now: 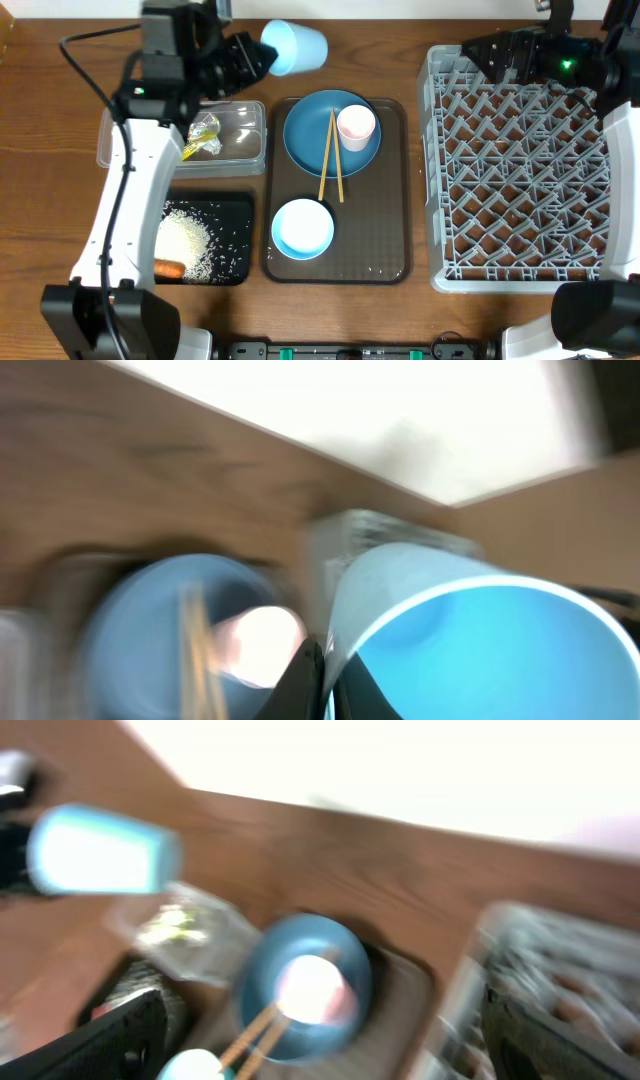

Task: Sort waste into correct bins and load items into the dishwasher rack
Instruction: 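Raise the blue cup and bring the right gripper toward it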

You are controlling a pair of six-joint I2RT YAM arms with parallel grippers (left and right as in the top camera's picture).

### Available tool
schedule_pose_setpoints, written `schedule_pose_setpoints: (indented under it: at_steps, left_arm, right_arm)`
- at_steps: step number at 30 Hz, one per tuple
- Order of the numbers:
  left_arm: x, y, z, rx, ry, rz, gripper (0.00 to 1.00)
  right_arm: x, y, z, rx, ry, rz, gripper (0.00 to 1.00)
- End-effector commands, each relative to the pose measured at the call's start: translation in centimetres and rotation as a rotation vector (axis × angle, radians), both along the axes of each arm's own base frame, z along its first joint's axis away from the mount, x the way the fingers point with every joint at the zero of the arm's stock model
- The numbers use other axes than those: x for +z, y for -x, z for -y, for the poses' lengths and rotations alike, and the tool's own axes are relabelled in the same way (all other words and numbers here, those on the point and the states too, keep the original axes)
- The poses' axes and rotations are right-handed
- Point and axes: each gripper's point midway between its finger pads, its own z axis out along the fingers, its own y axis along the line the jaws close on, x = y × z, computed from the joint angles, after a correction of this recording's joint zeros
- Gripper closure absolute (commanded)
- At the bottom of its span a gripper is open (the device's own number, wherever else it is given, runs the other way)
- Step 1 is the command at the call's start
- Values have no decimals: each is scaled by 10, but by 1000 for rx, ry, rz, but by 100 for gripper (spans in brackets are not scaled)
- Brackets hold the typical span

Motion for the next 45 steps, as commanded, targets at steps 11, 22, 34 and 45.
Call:
schedule_pose_setpoints:
  at_steps: [11, 22, 34, 45]
  left_arm:
    - [70, 48, 43, -436, 390, -18, 94]
    - [81, 53, 54, -484, 404, 12, 93]
    - [87, 69, 66, -581, 415, 26, 94]
    - [88, 71, 66, -595, 418, 27, 94]
  right_arm:
    - [67, 67, -78, 524, -300, 183, 1]
    - [72, 95, -148, 712, -280, 259, 1]
    - [58, 80, -170, 629, -158, 286, 1]
    - [61, 64, -162, 564, -129, 323, 1]
